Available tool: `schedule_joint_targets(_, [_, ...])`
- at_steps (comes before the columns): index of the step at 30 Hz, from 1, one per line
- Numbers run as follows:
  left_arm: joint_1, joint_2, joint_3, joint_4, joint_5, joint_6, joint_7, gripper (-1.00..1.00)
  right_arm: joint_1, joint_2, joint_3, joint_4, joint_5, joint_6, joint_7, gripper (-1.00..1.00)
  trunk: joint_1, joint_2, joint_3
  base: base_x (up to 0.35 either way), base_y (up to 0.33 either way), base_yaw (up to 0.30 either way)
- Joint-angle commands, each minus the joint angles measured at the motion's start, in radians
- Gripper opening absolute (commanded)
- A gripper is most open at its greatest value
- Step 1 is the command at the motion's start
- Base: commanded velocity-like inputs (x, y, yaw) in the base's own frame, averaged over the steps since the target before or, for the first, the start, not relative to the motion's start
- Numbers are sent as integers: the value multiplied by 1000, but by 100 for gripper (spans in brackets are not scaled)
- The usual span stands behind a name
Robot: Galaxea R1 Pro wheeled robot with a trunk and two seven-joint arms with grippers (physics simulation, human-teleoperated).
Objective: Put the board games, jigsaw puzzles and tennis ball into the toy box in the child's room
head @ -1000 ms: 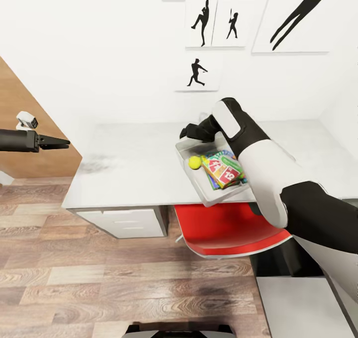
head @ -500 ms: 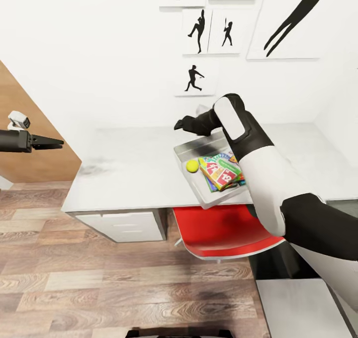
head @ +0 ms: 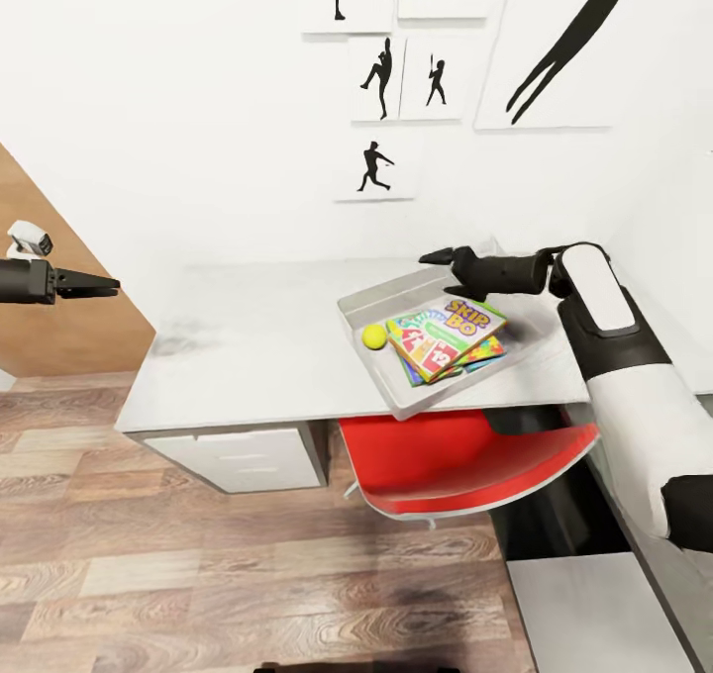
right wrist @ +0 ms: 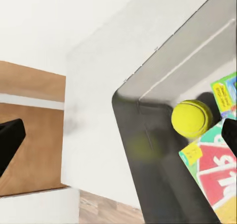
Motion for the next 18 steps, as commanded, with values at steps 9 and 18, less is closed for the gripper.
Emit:
schedule_joint_targets(9, [-2, 47, -9, 1, 13, 16, 0, 100, 196, -226, -1, -162, -300, 0, 83, 100, 1, -2, 13, 0, 0, -73])
schedule_joint_targets(18, [-1, 58, -9, 1, 12, 14, 0, 100, 275, -344, -2, -183, -317, 0, 356, 100, 1, -2, 28, 0, 0, -74])
